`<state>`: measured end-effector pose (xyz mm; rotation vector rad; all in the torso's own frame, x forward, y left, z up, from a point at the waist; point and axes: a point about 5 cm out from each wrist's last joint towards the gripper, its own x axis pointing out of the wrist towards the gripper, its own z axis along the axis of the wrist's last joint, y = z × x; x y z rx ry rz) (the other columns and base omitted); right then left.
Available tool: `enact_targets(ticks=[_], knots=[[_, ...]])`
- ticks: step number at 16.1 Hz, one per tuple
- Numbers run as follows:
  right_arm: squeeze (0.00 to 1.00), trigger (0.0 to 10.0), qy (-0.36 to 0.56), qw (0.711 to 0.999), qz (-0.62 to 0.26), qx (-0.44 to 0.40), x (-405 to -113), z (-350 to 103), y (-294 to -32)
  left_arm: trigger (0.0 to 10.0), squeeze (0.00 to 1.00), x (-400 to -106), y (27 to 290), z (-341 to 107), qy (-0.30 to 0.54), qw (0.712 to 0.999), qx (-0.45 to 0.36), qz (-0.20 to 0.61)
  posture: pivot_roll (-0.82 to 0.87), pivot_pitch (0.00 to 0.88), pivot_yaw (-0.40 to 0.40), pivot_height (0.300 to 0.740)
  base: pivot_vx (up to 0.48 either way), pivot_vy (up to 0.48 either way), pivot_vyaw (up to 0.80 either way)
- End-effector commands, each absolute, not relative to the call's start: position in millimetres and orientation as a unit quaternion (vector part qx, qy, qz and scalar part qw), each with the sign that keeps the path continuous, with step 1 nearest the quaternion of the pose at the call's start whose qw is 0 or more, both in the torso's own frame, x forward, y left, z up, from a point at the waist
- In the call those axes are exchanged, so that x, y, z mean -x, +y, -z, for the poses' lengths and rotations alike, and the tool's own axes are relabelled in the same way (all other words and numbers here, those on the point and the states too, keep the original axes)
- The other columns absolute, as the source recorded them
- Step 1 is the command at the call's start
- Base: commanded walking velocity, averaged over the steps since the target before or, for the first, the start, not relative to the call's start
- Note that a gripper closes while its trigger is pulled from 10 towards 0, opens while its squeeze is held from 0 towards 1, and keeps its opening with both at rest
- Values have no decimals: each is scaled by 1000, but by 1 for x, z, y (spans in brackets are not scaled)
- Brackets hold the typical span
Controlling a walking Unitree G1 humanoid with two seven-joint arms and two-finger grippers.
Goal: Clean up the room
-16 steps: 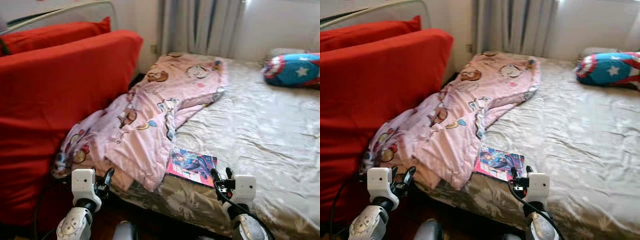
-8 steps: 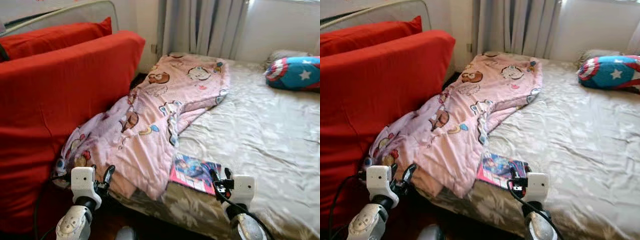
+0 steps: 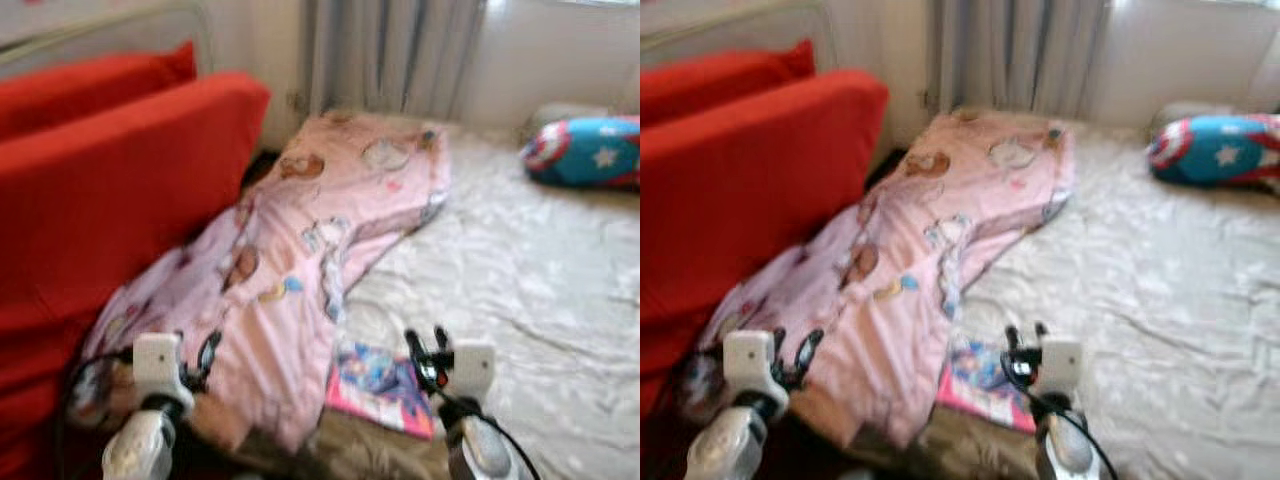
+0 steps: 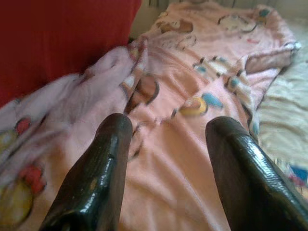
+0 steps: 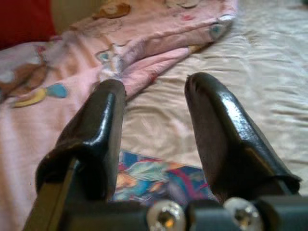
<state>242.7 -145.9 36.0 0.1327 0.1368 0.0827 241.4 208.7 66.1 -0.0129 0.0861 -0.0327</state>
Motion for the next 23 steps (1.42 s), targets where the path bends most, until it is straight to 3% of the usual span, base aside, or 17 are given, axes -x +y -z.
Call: enact_targets(ticks=[1,5,7,9,11,18,23], knots=[[0,10000,98,993,-26,-53,-239,-25,-159,10000,0,-243,200,-67,42,999,12,26,8,0,-13,640,0,0,0],[0,10000,144,988,-17,-42,-253,-15,-167,10000,0,-243,200,-69,40,999,11,28,15,0,-6,640,0,0,0],[1000,10000,191,981,-24,-11,-261,-1,-170,10000,0,-242,198,-69,43,999,11,30,28,0,1,640,0,0,0],[1000,10000,257,966,-13,23,-262,15,-179,10000,0,-240,198,-70,43,999,9,31,43,0,3,640,0,0,0],[1000,10000,301,953,20,-21,-265,23,-185,10000,0,-238,201,-72,47,998,8,30,55,0,15,640,0,0,0],[1000,10000,334,927,96,-142,-259,36,-179,10000,0,-214,206,-72,76,996,0,36,90,80,36,640,0,0,0],[1000,10000,319,929,101,-158,-261,35,-178,10000,0,-203,205,-77,86,995,-5,47,117,145,42,640,0,0,0]])
